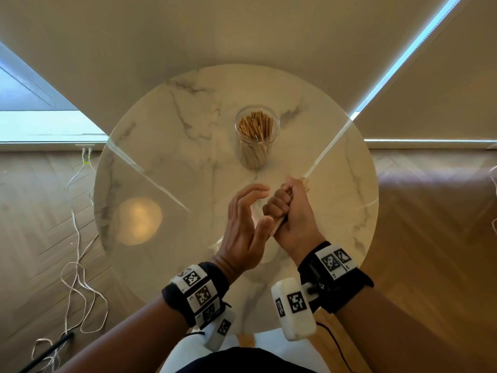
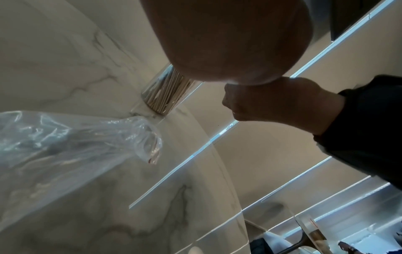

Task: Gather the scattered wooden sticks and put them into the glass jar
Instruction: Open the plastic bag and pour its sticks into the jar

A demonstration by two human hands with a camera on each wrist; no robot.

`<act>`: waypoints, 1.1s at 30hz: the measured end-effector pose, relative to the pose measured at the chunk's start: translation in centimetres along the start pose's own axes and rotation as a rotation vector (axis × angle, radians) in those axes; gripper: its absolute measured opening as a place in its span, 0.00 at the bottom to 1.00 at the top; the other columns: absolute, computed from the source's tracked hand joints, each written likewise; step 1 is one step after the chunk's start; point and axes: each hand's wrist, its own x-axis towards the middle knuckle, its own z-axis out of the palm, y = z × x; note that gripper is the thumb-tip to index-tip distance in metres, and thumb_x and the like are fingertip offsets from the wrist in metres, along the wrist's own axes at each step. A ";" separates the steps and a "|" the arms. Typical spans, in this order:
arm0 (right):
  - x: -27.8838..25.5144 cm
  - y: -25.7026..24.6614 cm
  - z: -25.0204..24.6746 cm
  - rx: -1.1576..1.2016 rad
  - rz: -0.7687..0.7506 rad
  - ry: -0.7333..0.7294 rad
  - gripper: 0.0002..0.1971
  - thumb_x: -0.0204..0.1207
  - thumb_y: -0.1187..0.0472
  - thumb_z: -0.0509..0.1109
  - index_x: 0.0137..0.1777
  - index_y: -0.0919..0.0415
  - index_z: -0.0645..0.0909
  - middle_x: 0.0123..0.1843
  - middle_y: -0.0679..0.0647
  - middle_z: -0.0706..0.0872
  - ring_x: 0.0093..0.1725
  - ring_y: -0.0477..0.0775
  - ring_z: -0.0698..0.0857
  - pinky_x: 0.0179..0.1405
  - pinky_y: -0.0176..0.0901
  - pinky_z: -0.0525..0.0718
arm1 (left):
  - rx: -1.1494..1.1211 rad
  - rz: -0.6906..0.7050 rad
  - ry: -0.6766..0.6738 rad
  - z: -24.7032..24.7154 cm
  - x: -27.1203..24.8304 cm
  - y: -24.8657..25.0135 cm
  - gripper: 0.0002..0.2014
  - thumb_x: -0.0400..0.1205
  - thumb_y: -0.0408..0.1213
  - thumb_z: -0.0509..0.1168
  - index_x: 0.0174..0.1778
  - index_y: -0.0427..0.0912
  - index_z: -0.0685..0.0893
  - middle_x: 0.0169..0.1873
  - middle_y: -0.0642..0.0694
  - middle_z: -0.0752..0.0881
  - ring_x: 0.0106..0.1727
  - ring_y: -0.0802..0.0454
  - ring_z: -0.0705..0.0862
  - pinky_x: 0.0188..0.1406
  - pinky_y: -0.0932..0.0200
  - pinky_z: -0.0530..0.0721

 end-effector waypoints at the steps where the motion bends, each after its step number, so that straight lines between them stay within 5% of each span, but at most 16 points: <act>1: -0.1 0.1 -0.2 -0.007 0.019 -0.010 0.23 0.86 0.51 0.67 0.29 0.52 0.67 0.24 0.47 0.58 0.20 0.45 0.58 0.16 0.35 0.64 | 0.012 -0.008 0.017 -0.1 0.0 0.1 0.21 0.93 0.54 0.49 0.70 0.41 0.74 0.71 0.46 0.78 0.72 0.42 0.80 0.70 0.35 0.78; 7: -0.4 0.0 -0.1 -0.038 0.053 -0.045 0.24 0.87 0.47 0.66 0.29 0.52 0.68 0.23 0.47 0.58 0.19 0.45 0.59 0.15 0.36 0.63 | 0.084 -0.002 -0.014 -0.8 0.6 0.0 0.20 0.93 0.53 0.50 0.66 0.43 0.76 0.67 0.49 0.81 0.69 0.47 0.82 0.69 0.42 0.78; 12: 0.9 -2.4 1.8 -0.176 -0.139 -0.015 0.26 0.86 0.52 0.68 0.25 0.51 0.65 0.22 0.48 0.58 0.19 0.47 0.57 0.18 0.40 0.59 | 0.025 -0.074 -0.077 -2.2 1.2 -2.3 0.17 0.92 0.52 0.56 0.66 0.43 0.76 0.63 0.45 0.83 0.66 0.46 0.83 0.68 0.40 0.82; 15: 2.3 -4.8 4.3 -0.184 -0.275 -0.043 0.25 0.85 0.55 0.69 0.25 0.50 0.67 0.22 0.47 0.61 0.20 0.46 0.57 0.21 0.41 0.59 | 0.165 -0.088 -0.081 -3.0 3.2 -4.7 0.14 0.88 0.41 0.67 0.65 0.38 0.77 0.62 0.40 0.83 0.64 0.48 0.82 0.66 0.42 0.83; 18: 3.7 -7.1 7.9 -0.181 -0.372 -0.109 0.24 0.86 0.54 0.68 0.28 0.52 0.66 0.23 0.47 0.62 0.21 0.46 0.61 0.23 0.40 0.64 | 0.277 -0.143 -0.079 -3.5 6.4 -7.0 0.21 0.84 0.39 0.72 0.67 0.32 0.76 0.66 0.36 0.80 0.67 0.52 0.77 0.69 0.47 0.82; 21: 5.5 -8.7 11.5 -0.235 -0.464 -0.155 0.24 0.87 0.49 0.67 0.28 0.52 0.67 0.25 0.48 0.67 0.24 0.48 0.67 0.33 0.43 0.74 | 0.339 -0.214 -0.098 -3.5 9.9 -9.1 0.38 0.79 0.52 0.76 0.76 0.31 0.70 0.72 0.35 0.73 0.72 0.44 0.75 0.75 0.43 0.80; 25: 8.5 -8.9 14.4 -0.533 -0.578 -0.114 0.25 0.85 0.41 0.65 0.27 0.49 0.69 0.30 0.47 0.71 0.30 0.46 0.68 0.45 0.49 0.68 | 0.294 -0.352 -0.200 -2.9 13.6 -10.2 0.63 0.66 0.62 0.84 0.88 0.37 0.56 0.82 0.37 0.63 0.82 0.40 0.68 0.84 0.44 0.71; 27: 9.6 -8.4 15.0 -0.711 -0.618 -0.099 0.26 0.84 0.39 0.66 0.26 0.49 0.70 0.31 0.47 0.68 0.31 0.46 0.66 0.42 0.51 0.67 | 0.246 -0.397 -0.253 -2.5 14.7 -10.2 0.69 0.63 0.61 0.86 0.90 0.39 0.51 0.85 0.39 0.60 0.86 0.41 0.63 0.85 0.46 0.65; 30: 10.4 -7.3 14.7 -1.032 -0.683 -0.142 0.23 0.85 0.43 0.66 0.31 0.53 0.72 0.28 0.48 0.70 0.26 0.45 0.69 0.31 0.45 0.71 | 0.197 -0.425 -0.275 -2.0 15.6 -10.6 0.67 0.63 0.60 0.86 0.90 0.42 0.51 0.85 0.42 0.63 0.84 0.45 0.65 0.81 0.51 0.69; 33: 11.0 -7.1 13.4 -1.477 -0.707 -0.248 0.21 0.84 0.44 0.68 0.37 0.60 0.78 0.33 0.51 0.83 0.32 0.46 0.83 0.37 0.43 0.83 | 0.179 -0.407 -0.235 -1.8 15.7 -11.3 0.60 0.65 0.54 0.87 0.87 0.42 0.60 0.80 0.45 0.73 0.77 0.53 0.73 0.73 0.60 0.76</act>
